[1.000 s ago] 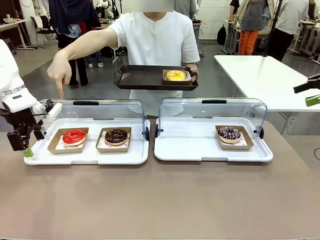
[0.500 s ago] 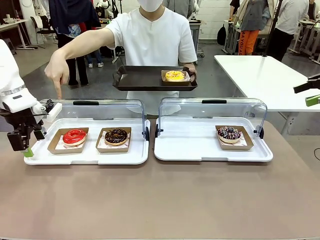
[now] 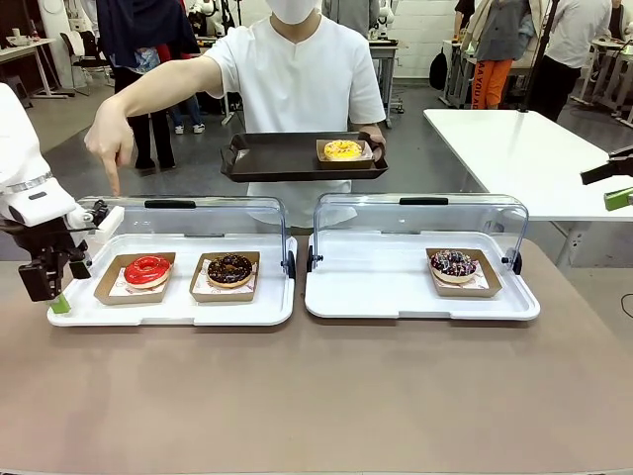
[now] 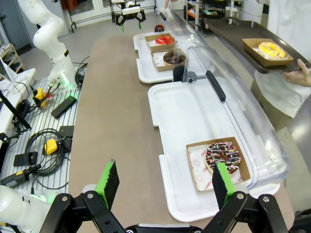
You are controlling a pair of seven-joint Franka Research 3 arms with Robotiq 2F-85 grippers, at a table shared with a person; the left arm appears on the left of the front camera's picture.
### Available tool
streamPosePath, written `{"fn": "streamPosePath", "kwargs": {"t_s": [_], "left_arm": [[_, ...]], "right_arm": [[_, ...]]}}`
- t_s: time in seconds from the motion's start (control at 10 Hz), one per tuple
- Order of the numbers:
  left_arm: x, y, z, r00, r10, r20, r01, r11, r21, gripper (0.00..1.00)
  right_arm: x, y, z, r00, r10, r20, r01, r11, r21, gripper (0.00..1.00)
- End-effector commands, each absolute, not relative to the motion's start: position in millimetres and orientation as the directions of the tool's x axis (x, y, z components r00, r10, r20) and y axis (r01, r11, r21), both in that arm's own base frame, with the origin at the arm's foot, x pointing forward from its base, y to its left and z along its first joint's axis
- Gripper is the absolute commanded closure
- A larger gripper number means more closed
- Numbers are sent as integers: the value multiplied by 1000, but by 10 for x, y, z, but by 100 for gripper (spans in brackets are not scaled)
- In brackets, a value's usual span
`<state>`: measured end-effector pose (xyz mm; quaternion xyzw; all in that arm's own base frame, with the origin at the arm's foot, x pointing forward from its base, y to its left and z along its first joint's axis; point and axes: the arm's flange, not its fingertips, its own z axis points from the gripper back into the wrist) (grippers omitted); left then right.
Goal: Provide the desired donut to the person.
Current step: Pick up and lift the Paper togo box containing the Donut pointed at by the person.
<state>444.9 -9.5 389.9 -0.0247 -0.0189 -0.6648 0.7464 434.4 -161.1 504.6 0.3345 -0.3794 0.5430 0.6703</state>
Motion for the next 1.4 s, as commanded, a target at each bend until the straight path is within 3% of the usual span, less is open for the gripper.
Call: {"fn": "streamPosePath", "kwargs": {"t_s": [0.0,0.4,1.3], "left_arm": [[4643,-98,3725,125,-989,81,992,126,12,0],[4839,-112,3557,30,-995,94,998,34,49,0],[5112,2,3323,18,-989,149,1000,22,19,0]], "right_arm": [[4338,-1615,5043,124,473,872,-981,189,37,0],[4338,-1615,5043,124,473,872,-981,189,37,0],[4338,-1615,5043,124,473,872,-981,189,37,0]]}}
